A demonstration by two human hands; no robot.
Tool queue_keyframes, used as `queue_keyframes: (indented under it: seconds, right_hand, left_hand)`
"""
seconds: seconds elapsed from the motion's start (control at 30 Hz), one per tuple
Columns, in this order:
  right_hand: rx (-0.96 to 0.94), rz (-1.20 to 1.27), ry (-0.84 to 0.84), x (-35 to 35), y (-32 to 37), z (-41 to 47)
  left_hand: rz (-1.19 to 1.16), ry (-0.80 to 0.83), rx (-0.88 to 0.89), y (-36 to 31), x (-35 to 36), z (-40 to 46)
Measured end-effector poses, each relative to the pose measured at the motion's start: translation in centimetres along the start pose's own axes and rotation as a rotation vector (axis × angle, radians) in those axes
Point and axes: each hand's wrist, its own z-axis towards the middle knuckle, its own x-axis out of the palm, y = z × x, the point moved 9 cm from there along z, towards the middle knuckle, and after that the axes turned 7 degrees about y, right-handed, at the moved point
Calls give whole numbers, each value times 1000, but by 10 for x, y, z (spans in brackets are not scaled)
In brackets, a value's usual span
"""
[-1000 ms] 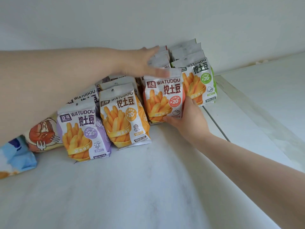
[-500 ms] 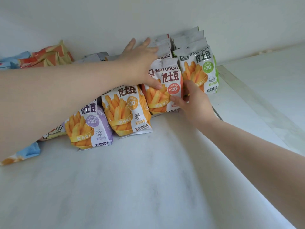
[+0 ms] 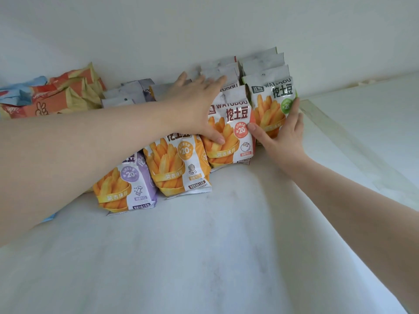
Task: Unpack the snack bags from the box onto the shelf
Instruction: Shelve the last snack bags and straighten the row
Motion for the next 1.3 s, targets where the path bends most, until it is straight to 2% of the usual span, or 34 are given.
queue_keyframes:
  seconds: [0.17, 0.3, 0.4, 0.53, 0.67, 0.77, 0.93, 1.03, 1.13, 1.17, 1.23, 1.3]
  right_hand:
    - [-22, -8, -7, -7, -2, 2]
    - [-76, -28, -63, -18, 4, 7]
    - [-68, -12, -13, -13, 2, 13]
    - [-63, -54, 50, -7, -7, 12]
    - [-72, -70, -40, -21, -2, 3]
    - [-166, -114, -116, -29, 12, -20]
    - [-304, -181, -218, -21, 30, -65]
    - [-235, -152, -234, -14, 26, -67]
    - [-156, -133, -409, -44, 27, -48]
    - [-72, -148, -412, -54, 22, -35]
    - [143, -160, -258, -60, 3, -8]
    - [270, -71, -77, -54, -10, 5]
  left_hand:
    - [98, 65, -59, 6, 1, 2]
    - [81, -36, -71, 1, -15, 2]
    - [111, 2, -11, -14, -9, 7]
    - [118, 73, -42, -9, 1, 14]
    - [76, 49, -14, -6, -4, 10]
    - [22, -32, 27, -8, -17, 3]
    - [-15, -73, 96, -15, -21, -5]
    - [-61, -118, 110, -19, -26, -7]
    - [-120, -182, 106, -22, -34, -9]
    - [-122, -195, 109, -24, -35, -8]
    - [-121, -197, 114, -28, -37, -5]
    - [-137, -191, 105, -29, -37, 0]
